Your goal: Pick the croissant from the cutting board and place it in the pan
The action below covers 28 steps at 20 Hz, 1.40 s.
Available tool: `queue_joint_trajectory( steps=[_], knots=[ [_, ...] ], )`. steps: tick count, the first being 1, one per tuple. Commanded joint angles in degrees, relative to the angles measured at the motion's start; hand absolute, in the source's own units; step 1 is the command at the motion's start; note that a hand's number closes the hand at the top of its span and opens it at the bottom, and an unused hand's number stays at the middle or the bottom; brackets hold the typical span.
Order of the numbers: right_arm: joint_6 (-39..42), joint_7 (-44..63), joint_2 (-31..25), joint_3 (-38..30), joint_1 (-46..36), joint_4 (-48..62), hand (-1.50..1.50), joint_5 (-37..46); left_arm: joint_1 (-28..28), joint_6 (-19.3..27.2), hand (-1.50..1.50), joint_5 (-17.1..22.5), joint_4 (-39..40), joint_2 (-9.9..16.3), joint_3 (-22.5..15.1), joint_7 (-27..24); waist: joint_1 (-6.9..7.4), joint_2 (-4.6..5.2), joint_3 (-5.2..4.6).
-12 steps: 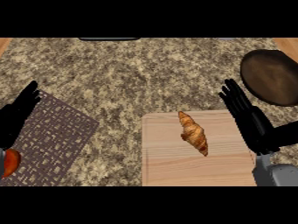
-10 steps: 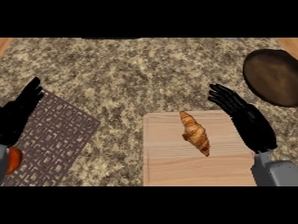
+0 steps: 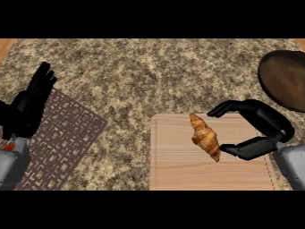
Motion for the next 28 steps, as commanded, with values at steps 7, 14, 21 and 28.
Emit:
queue_joint_trajectory(
  steps=[7, 14, 21, 28],
  knots=[
    [6.29, -27.12, -18.3, -7.14, -9.53, 12.93, -1.5, 13.66, 0.94, 2.59, 0.0, -2.6, 0.78, -4.12, -0.97, -3.18, -0.09, -0.12, -0.17],
    [7.21, -20.0, -23.77, 1.04, -18.95, 8.66, -1.5, 20.63, -1.44, 1.03, 0.0, -2.41, 1.27, -3.28, 0.24, -0.88, -0.71, -0.48, -0.3],
    [3.49, -19.87, -19.08, 2.99, -24.74, 10.55, -1.5, 24.57, 0.7, 1.35, 0.0, -4.69, 3.47, -6.35, 0.97, -4.29, -1.07, -0.44, -0.28],
    [8.96, -13.4, -13.99, 6.24, -26.13, 7.97, -1.5, 21.54, 0.75, 0.99, 0.0, -5.69, 1.11, -6.39, 1.45, -2.02, -1.03, -0.51, -0.28]
  ],
)
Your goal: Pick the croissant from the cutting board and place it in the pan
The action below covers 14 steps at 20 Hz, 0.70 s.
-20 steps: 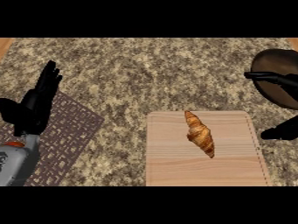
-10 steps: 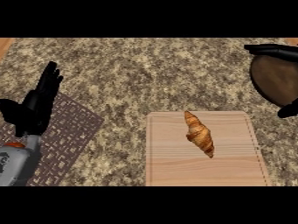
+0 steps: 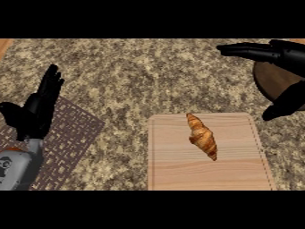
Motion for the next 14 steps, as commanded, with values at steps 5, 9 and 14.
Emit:
queue_joint_trajectory(
  steps=[5, 9, 14],
  knots=[
    [6.87, 2.8, 3.73, 3.23, 2.0, -7.17, -1.5, -2.47, 3.35, -1.81, 0.0, 0.24, -3.46, 0.74, 1.6, 1.68, -0.36, -0.24, 0.01],
    [6.34, 7.32, 1.83, 3.35, 7.19, -13.61, -1.5, 1.39, -1.85, -0.59, 0.0, -1.35, -1.62, -0.16, 3.45, 4.0, -0.79, -0.15, 0.02],
    [5.17, 8.19, 4.02, 1.57, 12.28, -14.25, -1.5, 5.34, 5.44, -2.7, 0.0, -2.94, -3.49, -2.21, 3.06, -1.66, -0.37, -0.07, 0.03]
  ],
)
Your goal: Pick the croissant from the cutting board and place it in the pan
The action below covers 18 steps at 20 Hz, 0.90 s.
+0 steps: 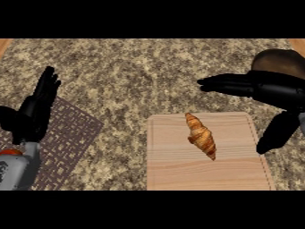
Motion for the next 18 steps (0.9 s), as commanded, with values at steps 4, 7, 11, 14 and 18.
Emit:
queue_joint_trajectory(
  steps=[4, 7, 11, 14, 18],
  knots=[
    [-1.22, 0.19, 5.7, 0.17, -0.27, 4.96, -1.5, 9.64, -2.73, -1.48, 0.0, -1.27, 0.05, -1.12, 1.66, 3.3, 0.37, 0.19, 0.03],
    [-1.14, -1.27, 5.65, 1.24, 1.59, 4.63, -1.5, 13.58, -0.18, 0.08, 0.0, -3.27, -0.69, -3.47, 0.93, 1.38, 0.23, 0.13, 0.02],
    [1.34, -2.96, 7.62, 1.44, 0.24, 7.28, -1.5, 16.06, -1.8, -2.88, 0.0, -2.86, 0.43, -2.47, 2.99, 2.14, 0.15, 0.11, 0.02],
    [1.6, -3.65, 9.48, 2.59, -0.54, 8.76, -1.5, 17.9, 0.53, -2.34, 0.0, -3.74, -0.9, -3.44, 2.94, 1.87, 0.3, 0.11, 0.02],
    [-1.79, -10.45, 8.06, 4.1, 0.91, 11.96, -1.5, 22.9, -1.01, -2.87, 0.0, -4.37, -0.89, -3.76, 3.65, 3.51, 0.24, 0.15, 0.03]
  ],
)
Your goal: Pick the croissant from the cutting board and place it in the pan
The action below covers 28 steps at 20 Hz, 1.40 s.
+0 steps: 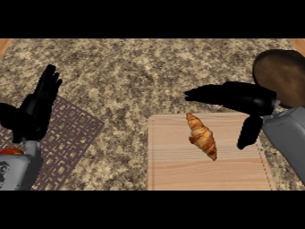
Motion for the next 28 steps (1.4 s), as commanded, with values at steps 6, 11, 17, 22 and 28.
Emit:
queue_joint_trajectory(
  steps=[6, 11, 17, 22, 28],
  knots=[
    [0.96, -3.14, 4.21, 1.23, -0.66, 2.18, -1.5, 7.97, -1.81, -1.17, 0.0, -2.16, 2.32, -1.59, 2.27, -0.39, -0.14, 0.0, -0.01],
    [-1.95, -0.78, 3.29, 4.49, -0.48, 0.97, -1.5, 14.88, -0.51, -3.69, 0.0, -1.26, 4.89, -1.08, 3.83, -3.87, -0.12, 0.01, -0.02],
    [-3.08, -0.18, 6.85, 5.43, -0.64, 4.38, -1.5, 21.73, -0.77, -4.3, 0.0, -2.0, 3.96, -2.04, 4.54, -3.5, -0.07, 0.01, -0.01],
    [-3.16, -0.12, 10.43, 5.81, 1.58, 4.86, -1.5, 24.69, -3.95, -4.12, 0.0, -3.07, 5.25, -2.68, 5.22, -1.66, -0.28, -0.01, -0.01],
    [-4.99, -1.17, 13.16, 5.69, -0.72, 9.58, -1.5, 30.19, 1.84, -5.02, 0.0, -4.29, 2.39, -3.81, 4.91, -4.91, 0.02, -0.02, -0.01]
  ],
)
